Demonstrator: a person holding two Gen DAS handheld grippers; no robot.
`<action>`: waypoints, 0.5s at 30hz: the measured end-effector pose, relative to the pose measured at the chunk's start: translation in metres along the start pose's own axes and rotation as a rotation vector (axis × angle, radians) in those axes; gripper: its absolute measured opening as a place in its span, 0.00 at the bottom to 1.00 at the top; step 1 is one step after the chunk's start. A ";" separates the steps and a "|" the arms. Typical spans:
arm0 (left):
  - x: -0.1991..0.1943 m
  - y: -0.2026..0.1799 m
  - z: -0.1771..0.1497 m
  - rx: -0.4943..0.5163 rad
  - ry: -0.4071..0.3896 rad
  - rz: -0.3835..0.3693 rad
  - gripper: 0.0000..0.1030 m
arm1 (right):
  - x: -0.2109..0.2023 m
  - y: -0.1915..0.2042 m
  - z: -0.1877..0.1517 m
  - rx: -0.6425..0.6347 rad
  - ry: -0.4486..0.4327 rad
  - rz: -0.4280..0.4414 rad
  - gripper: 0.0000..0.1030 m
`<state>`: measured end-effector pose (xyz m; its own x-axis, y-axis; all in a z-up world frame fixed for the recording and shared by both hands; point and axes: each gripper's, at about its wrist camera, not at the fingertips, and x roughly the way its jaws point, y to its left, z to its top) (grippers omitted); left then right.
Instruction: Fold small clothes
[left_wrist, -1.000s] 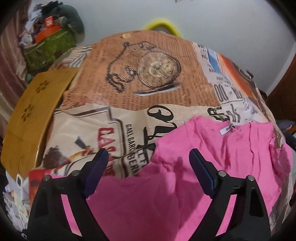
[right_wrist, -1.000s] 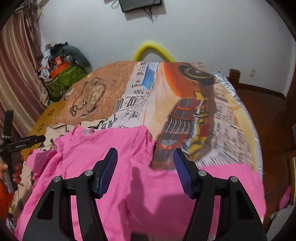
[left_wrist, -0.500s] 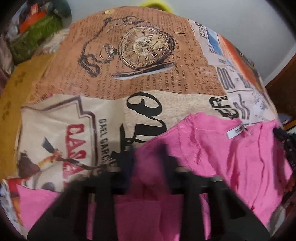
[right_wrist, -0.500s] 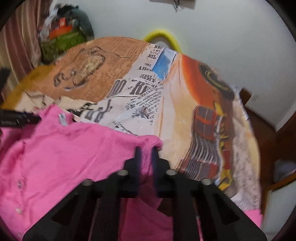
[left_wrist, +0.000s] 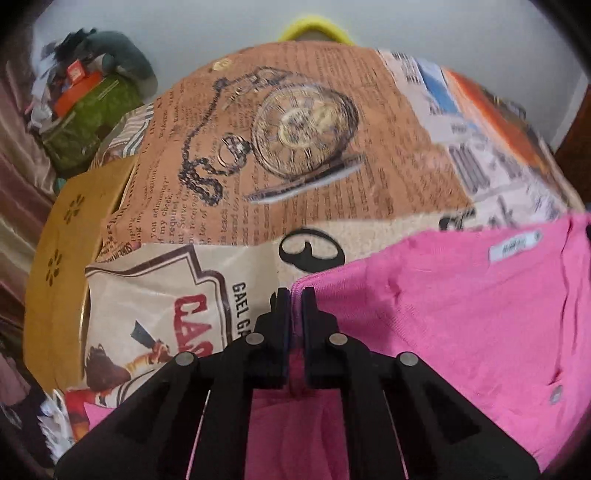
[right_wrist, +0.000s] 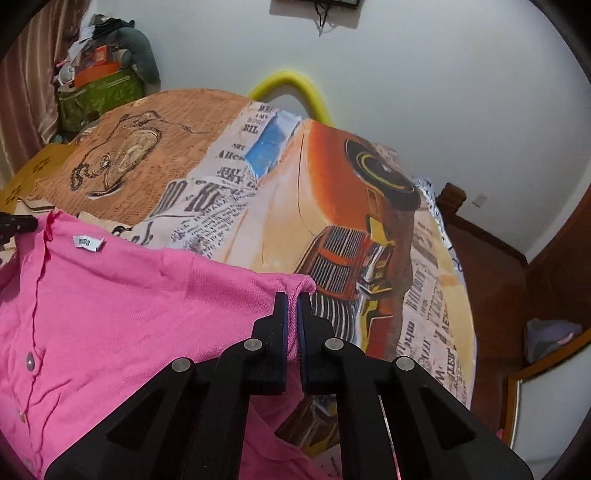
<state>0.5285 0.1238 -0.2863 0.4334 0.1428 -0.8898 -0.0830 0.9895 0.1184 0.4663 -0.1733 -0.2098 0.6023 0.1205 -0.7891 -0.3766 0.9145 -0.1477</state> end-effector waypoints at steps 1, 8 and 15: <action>0.001 -0.002 -0.003 0.004 0.007 0.001 0.07 | 0.001 0.003 -0.002 0.002 0.011 -0.005 0.04; -0.043 0.023 -0.030 -0.042 -0.028 -0.036 0.40 | -0.032 0.008 -0.011 0.039 -0.013 0.054 0.36; -0.115 0.092 -0.067 -0.181 -0.105 -0.026 0.57 | -0.098 0.026 -0.016 0.043 -0.138 0.130 0.50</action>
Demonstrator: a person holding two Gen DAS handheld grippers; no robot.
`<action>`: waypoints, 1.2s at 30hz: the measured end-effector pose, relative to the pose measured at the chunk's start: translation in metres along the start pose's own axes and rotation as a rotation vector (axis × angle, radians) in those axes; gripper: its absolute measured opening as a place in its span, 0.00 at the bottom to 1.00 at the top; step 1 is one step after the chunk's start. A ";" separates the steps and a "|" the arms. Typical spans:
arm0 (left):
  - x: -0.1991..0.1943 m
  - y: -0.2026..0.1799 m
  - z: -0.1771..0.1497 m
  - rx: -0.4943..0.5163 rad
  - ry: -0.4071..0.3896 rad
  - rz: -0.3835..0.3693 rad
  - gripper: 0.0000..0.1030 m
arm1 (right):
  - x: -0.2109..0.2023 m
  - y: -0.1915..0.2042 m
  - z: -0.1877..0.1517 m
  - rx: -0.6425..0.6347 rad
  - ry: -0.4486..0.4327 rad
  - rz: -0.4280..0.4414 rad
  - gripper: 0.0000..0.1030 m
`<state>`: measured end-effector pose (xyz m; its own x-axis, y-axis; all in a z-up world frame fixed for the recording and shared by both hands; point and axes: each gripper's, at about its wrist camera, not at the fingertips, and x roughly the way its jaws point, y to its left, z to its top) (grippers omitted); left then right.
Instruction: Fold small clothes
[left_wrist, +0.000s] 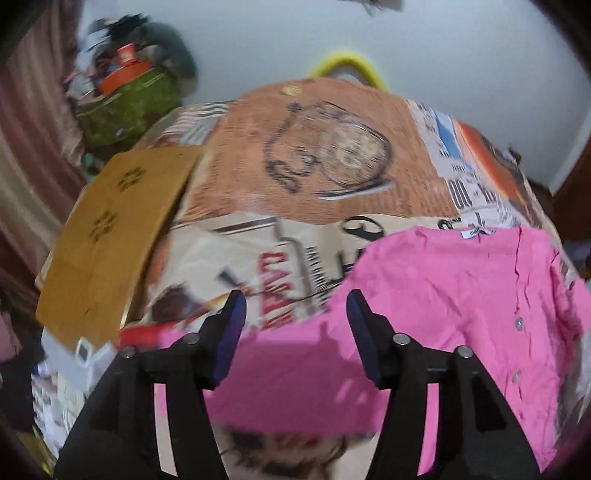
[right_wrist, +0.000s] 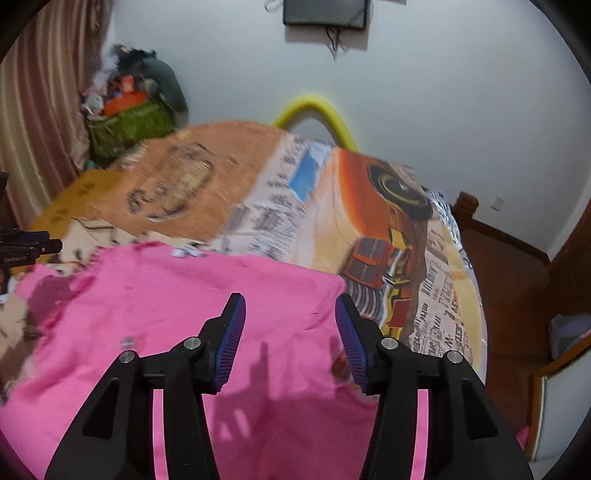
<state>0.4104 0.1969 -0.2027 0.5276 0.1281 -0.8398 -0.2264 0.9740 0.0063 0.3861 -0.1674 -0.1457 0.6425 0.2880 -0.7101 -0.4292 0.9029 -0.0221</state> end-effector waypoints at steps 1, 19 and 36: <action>-0.009 0.011 -0.006 -0.017 -0.004 0.008 0.58 | -0.009 0.005 0.000 -0.004 -0.016 0.012 0.52; 0.029 0.125 -0.094 -0.383 0.214 -0.068 0.56 | -0.019 0.069 -0.060 -0.078 0.055 0.103 0.61; -0.048 0.047 -0.029 -0.108 -0.048 -0.028 0.06 | -0.025 0.057 -0.069 -0.037 0.051 0.105 0.61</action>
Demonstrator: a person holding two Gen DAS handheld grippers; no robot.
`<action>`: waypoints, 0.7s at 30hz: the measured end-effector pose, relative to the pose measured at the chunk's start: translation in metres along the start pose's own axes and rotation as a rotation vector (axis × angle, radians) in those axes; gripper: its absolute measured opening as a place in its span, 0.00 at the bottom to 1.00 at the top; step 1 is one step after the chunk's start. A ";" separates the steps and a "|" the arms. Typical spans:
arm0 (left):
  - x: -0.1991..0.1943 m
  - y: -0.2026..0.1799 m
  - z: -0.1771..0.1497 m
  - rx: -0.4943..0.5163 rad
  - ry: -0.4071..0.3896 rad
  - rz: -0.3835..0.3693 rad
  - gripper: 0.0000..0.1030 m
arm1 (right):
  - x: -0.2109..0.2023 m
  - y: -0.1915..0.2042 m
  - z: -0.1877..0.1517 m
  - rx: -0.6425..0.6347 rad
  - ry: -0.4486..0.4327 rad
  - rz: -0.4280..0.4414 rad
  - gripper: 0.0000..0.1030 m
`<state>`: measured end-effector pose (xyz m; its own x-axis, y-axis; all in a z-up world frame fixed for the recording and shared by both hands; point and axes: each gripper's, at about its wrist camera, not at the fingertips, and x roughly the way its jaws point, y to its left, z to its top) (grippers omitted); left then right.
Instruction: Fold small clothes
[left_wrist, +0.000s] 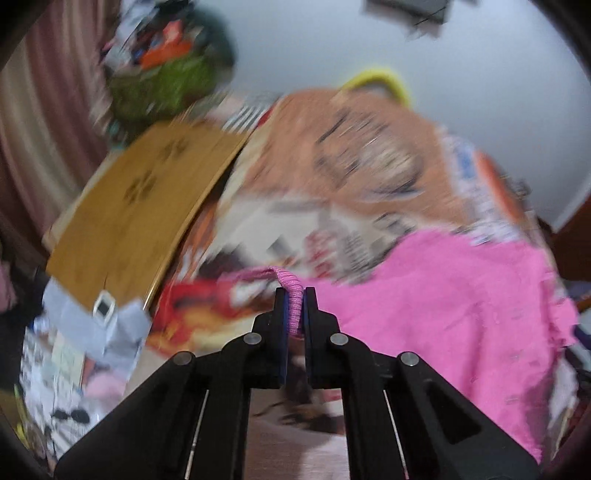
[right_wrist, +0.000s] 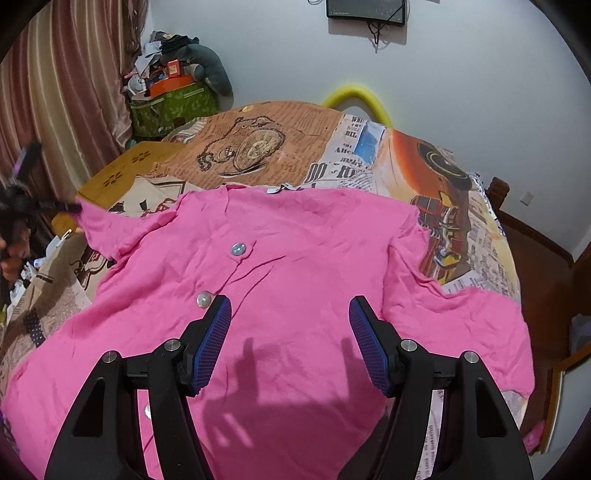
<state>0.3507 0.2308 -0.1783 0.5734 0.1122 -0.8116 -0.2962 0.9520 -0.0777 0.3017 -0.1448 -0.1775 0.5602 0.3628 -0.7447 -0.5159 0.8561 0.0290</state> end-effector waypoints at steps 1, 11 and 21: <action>-0.014 -0.016 0.009 0.026 -0.033 -0.029 0.06 | -0.002 -0.001 0.000 0.003 -0.008 -0.001 0.61; -0.061 -0.190 0.022 0.304 -0.084 -0.298 0.06 | -0.009 -0.018 -0.006 0.063 -0.040 0.040 0.61; -0.030 -0.239 -0.015 0.444 -0.002 -0.323 0.49 | -0.007 -0.035 -0.014 0.119 -0.037 0.088 0.61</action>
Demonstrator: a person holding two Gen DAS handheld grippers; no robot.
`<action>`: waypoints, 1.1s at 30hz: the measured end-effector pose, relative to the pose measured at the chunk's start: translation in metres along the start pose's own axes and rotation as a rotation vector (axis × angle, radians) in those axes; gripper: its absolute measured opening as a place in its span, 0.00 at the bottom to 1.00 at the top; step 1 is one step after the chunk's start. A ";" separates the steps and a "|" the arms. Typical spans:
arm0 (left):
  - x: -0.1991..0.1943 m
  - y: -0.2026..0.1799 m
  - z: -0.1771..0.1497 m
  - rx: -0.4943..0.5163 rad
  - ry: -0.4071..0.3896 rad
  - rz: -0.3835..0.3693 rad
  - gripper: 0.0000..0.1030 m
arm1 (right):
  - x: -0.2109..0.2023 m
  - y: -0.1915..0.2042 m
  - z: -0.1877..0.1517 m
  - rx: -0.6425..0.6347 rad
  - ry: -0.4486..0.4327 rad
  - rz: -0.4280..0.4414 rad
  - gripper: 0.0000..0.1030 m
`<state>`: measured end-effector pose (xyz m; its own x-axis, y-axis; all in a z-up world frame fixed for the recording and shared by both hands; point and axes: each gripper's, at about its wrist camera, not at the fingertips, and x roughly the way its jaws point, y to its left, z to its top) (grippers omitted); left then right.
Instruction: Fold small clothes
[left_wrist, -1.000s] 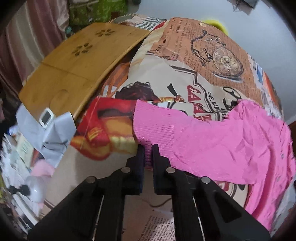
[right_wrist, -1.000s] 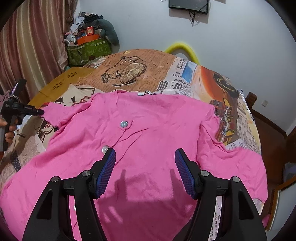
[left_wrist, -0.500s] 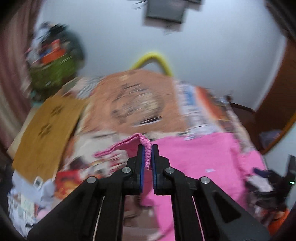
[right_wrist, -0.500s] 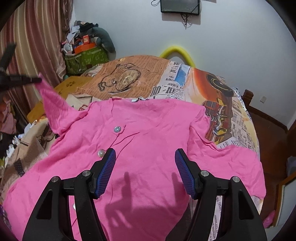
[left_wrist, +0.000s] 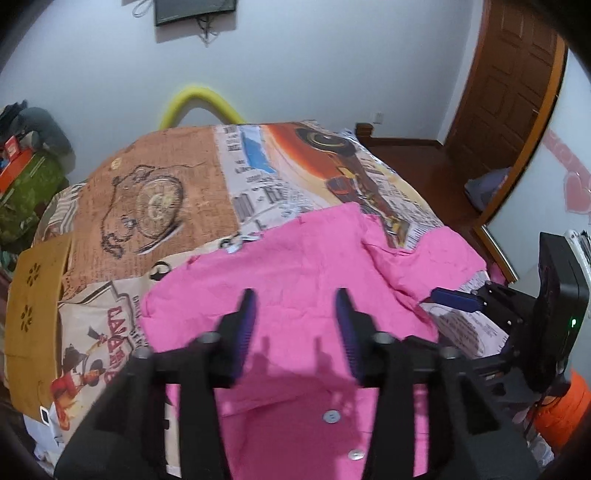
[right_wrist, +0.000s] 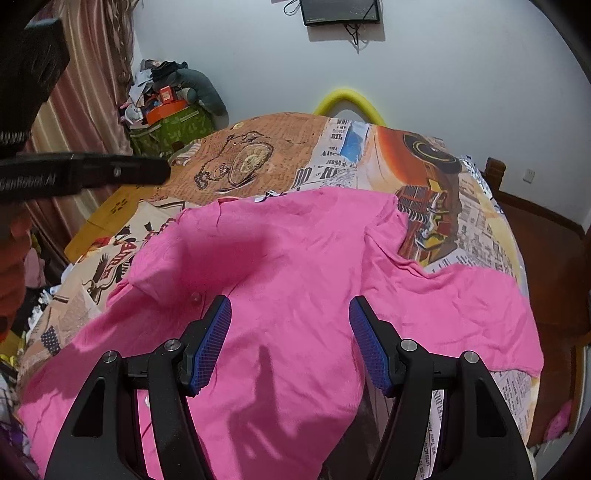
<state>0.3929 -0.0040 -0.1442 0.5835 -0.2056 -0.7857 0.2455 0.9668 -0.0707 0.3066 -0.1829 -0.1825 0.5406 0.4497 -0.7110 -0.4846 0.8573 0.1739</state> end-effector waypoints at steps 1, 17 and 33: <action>-0.002 0.011 -0.002 -0.014 -0.005 0.017 0.49 | 0.002 -0.001 0.000 0.008 0.004 0.008 0.61; 0.087 0.180 -0.090 -0.383 0.243 0.115 0.38 | 0.069 0.006 0.003 0.028 0.080 0.031 0.61; 0.106 0.192 -0.075 -0.322 0.195 0.205 0.03 | 0.081 0.023 0.008 -0.050 0.079 0.030 0.07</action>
<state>0.4438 0.1709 -0.2873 0.4300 -0.0017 -0.9029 -0.1322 0.9891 -0.0648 0.3450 -0.1252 -0.2303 0.4699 0.4523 -0.7581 -0.5347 0.8291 0.1632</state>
